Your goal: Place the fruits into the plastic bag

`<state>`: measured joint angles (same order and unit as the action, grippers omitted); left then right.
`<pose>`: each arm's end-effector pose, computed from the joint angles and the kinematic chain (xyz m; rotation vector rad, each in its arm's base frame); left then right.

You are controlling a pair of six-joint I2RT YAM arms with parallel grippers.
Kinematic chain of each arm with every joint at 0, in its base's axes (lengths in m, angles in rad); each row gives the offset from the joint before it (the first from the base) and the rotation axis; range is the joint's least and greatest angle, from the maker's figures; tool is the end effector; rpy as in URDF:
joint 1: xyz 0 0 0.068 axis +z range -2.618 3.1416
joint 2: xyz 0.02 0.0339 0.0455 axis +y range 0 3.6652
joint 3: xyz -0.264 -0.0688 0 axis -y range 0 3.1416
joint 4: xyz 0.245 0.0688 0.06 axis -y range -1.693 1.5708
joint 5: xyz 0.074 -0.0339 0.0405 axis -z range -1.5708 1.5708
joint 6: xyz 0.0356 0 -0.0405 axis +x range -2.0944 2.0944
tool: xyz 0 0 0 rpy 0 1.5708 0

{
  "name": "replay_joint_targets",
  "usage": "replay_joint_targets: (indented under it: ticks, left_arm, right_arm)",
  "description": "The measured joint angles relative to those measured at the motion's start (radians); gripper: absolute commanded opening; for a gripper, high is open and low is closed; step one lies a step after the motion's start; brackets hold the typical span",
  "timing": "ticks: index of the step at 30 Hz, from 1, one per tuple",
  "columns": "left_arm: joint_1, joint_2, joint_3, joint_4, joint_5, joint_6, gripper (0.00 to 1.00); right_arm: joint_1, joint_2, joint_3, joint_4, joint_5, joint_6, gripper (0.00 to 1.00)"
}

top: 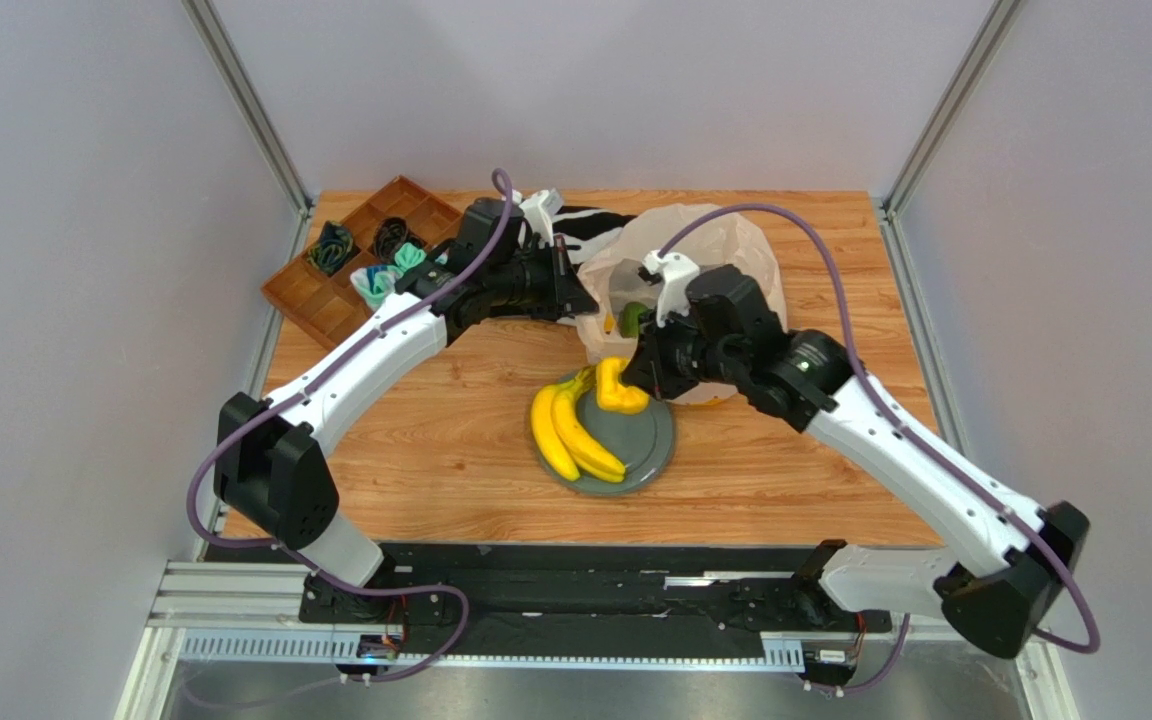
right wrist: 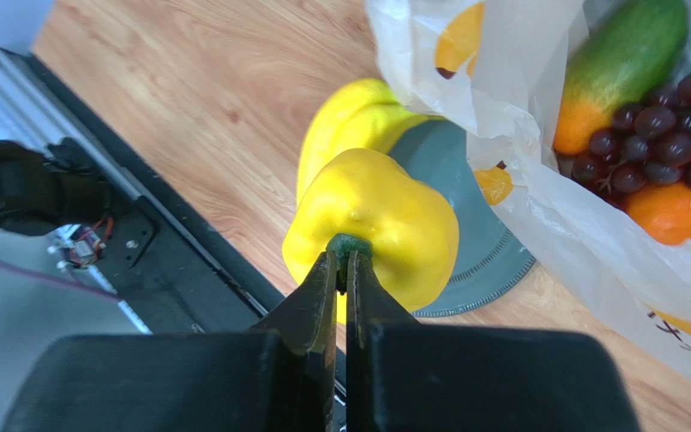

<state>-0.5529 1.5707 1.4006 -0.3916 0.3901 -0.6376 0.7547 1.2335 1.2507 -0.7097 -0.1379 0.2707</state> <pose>0.3010 -0.2017 0.3382 0.1522 2.2909 -1.0801 0.1865 0.1821 0.3571 -0.6375 2.2646 0.6833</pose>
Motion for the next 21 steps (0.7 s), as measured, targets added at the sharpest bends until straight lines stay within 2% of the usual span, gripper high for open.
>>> replay_joint_targets:
  ticks: [5, 9, 15, 21]
  left_arm:
    - [0.009, 0.000, 0.000, 0.000, 0.001, 0.000, 0.00]
    - [0.010, 0.000, 0.000, 0.000, 0.004, 0.000, 0.00]
    - [0.011, -0.003, -0.005, 0.001, 0.011, 0.000, 0.00]
    - [0.011, -0.034, -0.045, 0.008, 0.016, -0.001, 0.00]
  right_arm:
    - [-0.005, -0.120, 0.051, -0.034, -0.011, -0.032, 0.00]
    - [-0.083, -0.094, 0.197, -0.049, -0.002, -0.037, 0.00]
    - [-0.269, 0.053, 0.304, -0.018, 0.013, -0.023, 0.00]
    - [-0.314, 0.283, 0.308, -0.048, 0.037, -0.009, 0.00]
